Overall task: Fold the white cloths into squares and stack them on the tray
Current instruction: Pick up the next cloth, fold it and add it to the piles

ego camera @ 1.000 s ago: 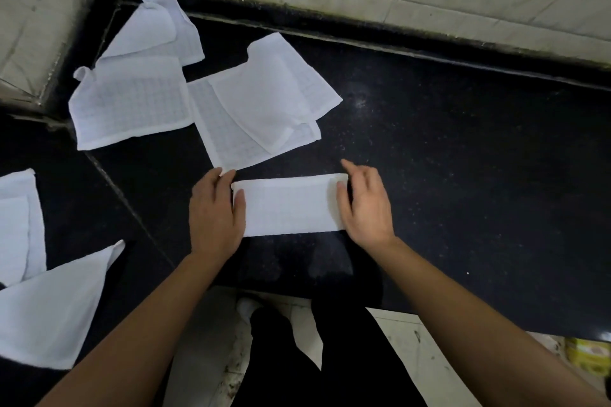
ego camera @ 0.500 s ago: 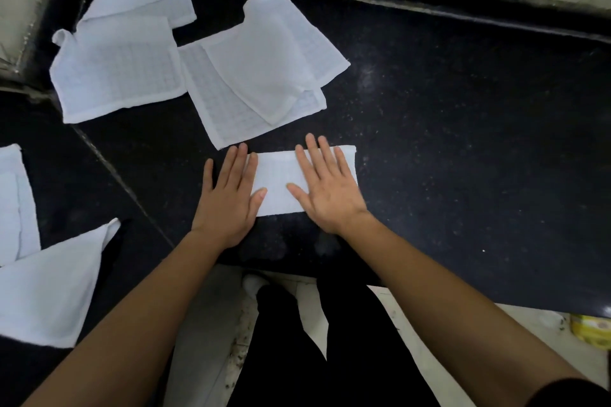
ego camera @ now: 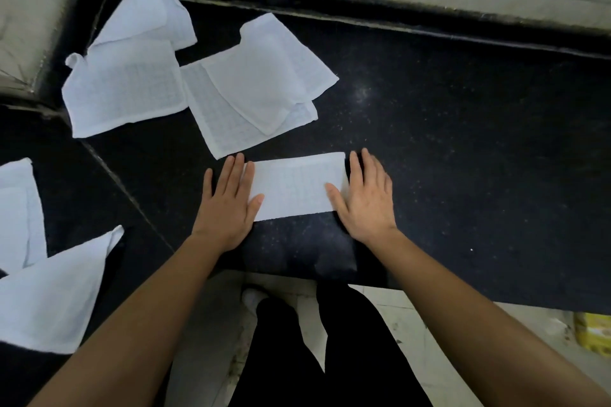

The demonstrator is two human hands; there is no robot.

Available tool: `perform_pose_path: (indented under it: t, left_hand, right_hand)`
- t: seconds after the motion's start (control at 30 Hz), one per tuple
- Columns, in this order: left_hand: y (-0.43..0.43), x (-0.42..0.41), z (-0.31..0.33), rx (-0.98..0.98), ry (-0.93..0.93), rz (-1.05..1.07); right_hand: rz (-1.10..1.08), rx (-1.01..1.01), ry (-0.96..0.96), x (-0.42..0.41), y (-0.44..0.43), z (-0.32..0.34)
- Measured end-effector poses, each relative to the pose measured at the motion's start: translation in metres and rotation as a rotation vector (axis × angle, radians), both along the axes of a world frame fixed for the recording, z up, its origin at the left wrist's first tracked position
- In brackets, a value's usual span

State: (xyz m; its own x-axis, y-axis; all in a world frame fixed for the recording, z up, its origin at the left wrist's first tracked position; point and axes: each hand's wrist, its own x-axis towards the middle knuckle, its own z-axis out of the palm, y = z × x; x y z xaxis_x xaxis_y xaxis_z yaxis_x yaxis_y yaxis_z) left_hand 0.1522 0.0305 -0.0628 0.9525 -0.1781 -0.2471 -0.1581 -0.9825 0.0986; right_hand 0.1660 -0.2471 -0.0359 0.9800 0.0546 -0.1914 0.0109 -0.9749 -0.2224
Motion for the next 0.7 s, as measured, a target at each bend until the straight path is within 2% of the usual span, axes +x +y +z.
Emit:
perform_pose_path:
  t: [0.07, 0.13, 0.37, 0.53, 0.63, 0.7]
  left_hand:
    - [-0.002, -0.003, 0.002, -0.013, 0.012, 0.037]
    - [-0.007, -0.011, 0.005, -0.041, 0.032, 0.087]
    - [-0.043, -0.051, 0.031, -0.109, 0.125, 0.347]
    - [-0.050, -0.029, 0.056, -0.266, 0.095, 0.439]
    - [-0.049, 0.020, 0.070, -0.415, 0.064, 0.359]
    - [-0.055, 0.052, 0.079, -0.436, 0.088, 0.259]
  right_hand:
    - [-0.069, 0.014, -0.065, -0.011, 0.003, 0.006]
    - [-0.140, 0.038, -0.030, -0.013, 0.006, 0.010]
    - [-0.356, 0.375, 0.384, 0.030, 0.004, 0.038]
    - [-0.376, 0.611, 0.465, 0.056, -0.006, 0.043]
    - [-0.268, 0.660, 0.399, 0.065, -0.015, 0.049]
    - [-0.155, 0.662, 0.345, 0.070, -0.022, 0.055]
